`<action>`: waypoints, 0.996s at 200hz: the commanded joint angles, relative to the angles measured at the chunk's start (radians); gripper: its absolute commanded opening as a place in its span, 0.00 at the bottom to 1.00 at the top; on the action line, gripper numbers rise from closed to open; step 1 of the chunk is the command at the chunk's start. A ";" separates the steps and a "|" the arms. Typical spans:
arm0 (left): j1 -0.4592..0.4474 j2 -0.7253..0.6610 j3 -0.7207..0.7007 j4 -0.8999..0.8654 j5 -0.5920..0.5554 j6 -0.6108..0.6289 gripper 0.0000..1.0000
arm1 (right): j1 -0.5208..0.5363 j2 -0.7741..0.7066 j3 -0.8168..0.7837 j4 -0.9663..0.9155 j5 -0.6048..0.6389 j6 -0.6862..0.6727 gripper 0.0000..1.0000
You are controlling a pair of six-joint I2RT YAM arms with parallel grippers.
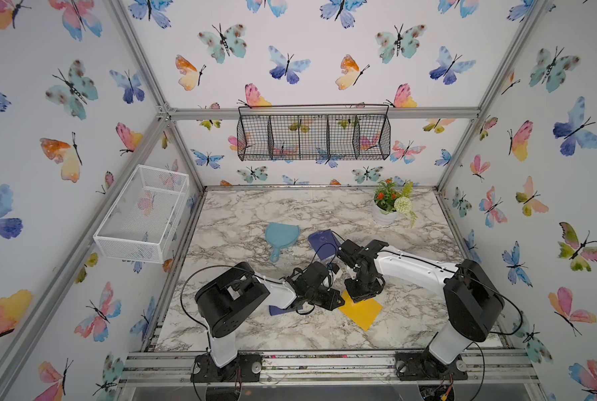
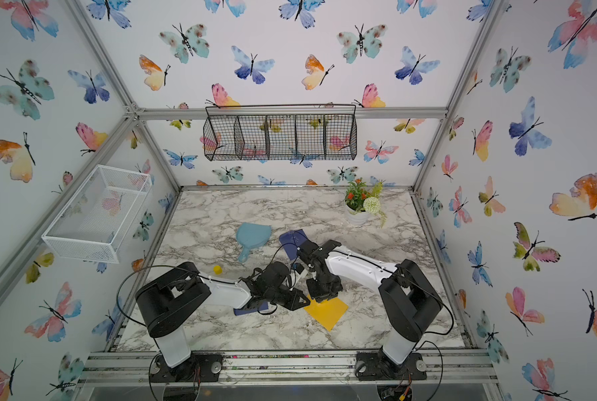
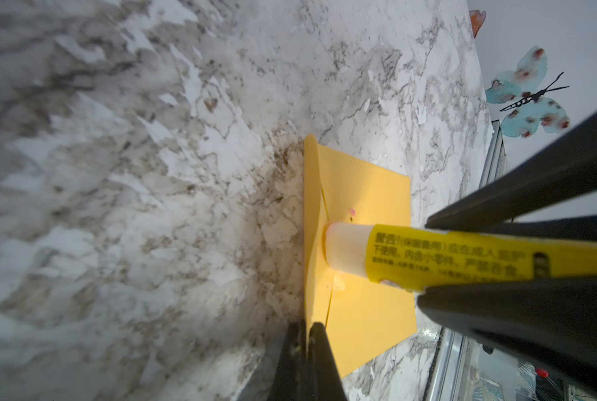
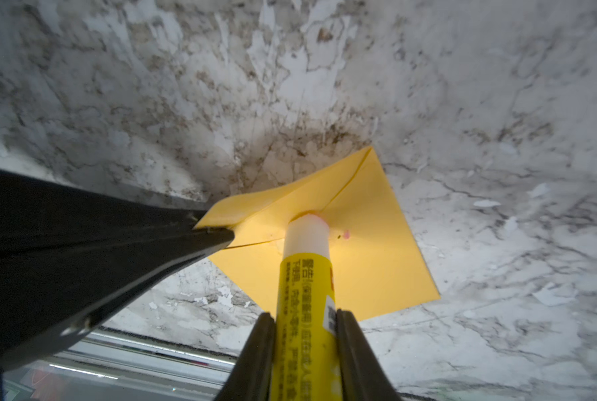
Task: Seal the envelope with a glue stick
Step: Apply the envelope at the center of the board.
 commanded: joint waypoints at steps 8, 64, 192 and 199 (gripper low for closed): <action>-0.006 0.023 0.006 -0.063 -0.015 0.020 0.00 | -0.011 0.060 -0.029 -0.016 0.097 0.010 0.02; -0.006 0.029 0.012 -0.064 -0.011 0.020 0.00 | -0.010 0.010 -0.070 0.007 -0.184 -0.058 0.02; -0.007 0.027 0.012 -0.070 -0.016 0.019 0.00 | -0.011 0.016 -0.063 0.011 0.093 -0.009 0.02; -0.006 0.028 0.012 -0.069 -0.015 0.019 0.00 | -0.011 0.009 -0.069 0.013 0.063 -0.020 0.02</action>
